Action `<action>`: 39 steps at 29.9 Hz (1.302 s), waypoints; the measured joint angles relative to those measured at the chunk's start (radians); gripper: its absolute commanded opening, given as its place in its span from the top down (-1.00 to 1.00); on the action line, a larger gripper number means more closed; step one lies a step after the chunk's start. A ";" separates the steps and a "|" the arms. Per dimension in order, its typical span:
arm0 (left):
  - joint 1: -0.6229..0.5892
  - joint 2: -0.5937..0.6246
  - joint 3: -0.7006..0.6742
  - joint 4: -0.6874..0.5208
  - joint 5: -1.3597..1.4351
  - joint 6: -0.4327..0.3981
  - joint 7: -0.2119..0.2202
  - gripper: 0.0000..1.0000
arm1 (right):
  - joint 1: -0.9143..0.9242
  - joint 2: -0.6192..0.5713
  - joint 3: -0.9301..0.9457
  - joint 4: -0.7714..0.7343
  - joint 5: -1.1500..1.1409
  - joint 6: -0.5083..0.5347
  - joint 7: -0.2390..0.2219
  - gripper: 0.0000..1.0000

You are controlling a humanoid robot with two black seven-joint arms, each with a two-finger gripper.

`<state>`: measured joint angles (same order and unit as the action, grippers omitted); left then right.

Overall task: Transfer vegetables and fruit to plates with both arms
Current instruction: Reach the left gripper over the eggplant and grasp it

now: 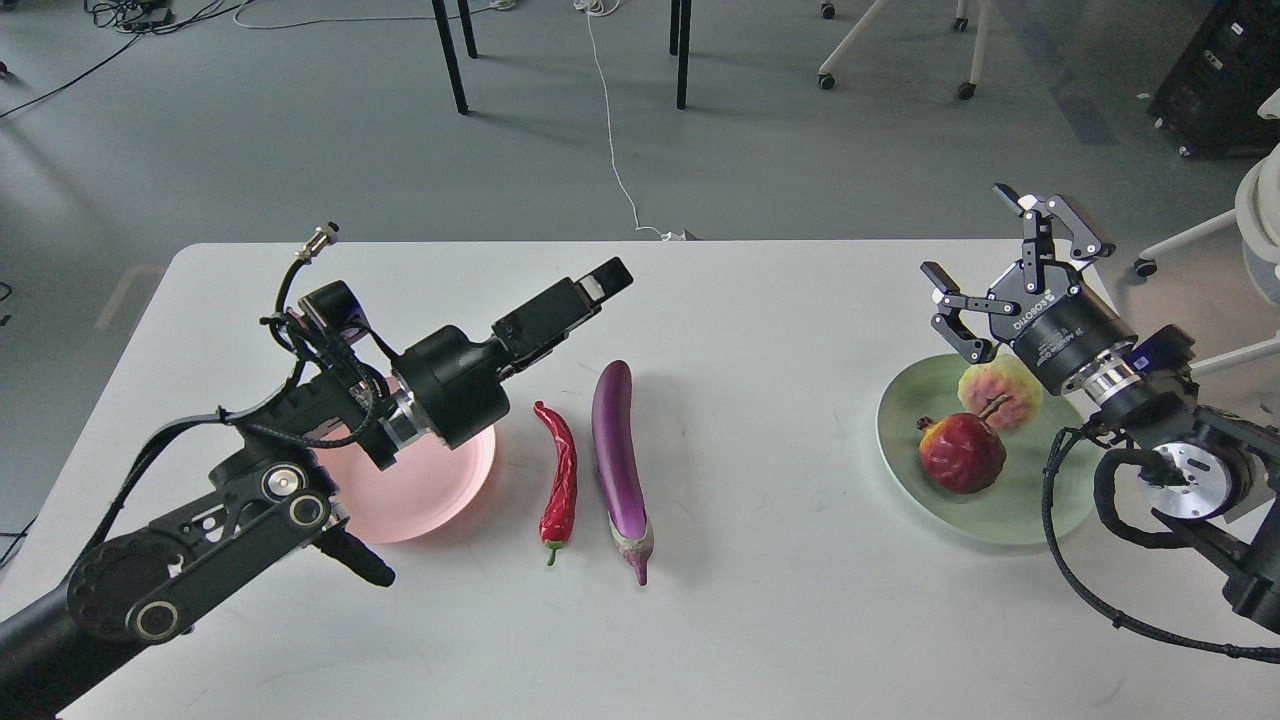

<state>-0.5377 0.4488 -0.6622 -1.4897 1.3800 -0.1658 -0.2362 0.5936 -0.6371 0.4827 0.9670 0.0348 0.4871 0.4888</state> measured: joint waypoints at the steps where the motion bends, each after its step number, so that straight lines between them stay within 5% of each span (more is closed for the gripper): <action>1: -0.044 0.000 0.028 0.024 0.026 -0.023 0.017 -0.97 | -0.003 -0.014 0.004 0.000 0.001 0.001 0.000 -0.92; 6: -0.273 -0.006 0.195 0.157 0.158 -0.125 0.088 -0.97 | -0.006 -0.045 0.009 0.005 0.001 0.002 0.000 -0.92; 13: -0.463 -0.049 0.471 0.331 0.180 -0.162 0.140 -0.97 | -0.008 -0.052 0.009 0.006 0.001 0.002 0.000 -0.92; 25: -0.492 -0.175 0.523 0.423 0.133 -0.316 0.367 -0.97 | -0.009 -0.055 0.013 0.001 0.001 0.002 0.000 -0.92; 31: -0.484 -0.235 0.524 0.432 0.096 -0.318 0.427 -0.97 | -0.010 -0.056 0.020 0.001 0.000 0.002 0.000 -0.92; 39: -0.476 -0.274 0.529 0.483 0.091 -0.318 0.447 -0.97 | -0.009 -0.057 0.022 0.001 0.000 0.002 0.000 -0.92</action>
<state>-1.0141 0.1750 -0.1334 -1.0070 1.4705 -0.4841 0.2104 0.5848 -0.6937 0.5048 0.9679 0.0353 0.4888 0.4888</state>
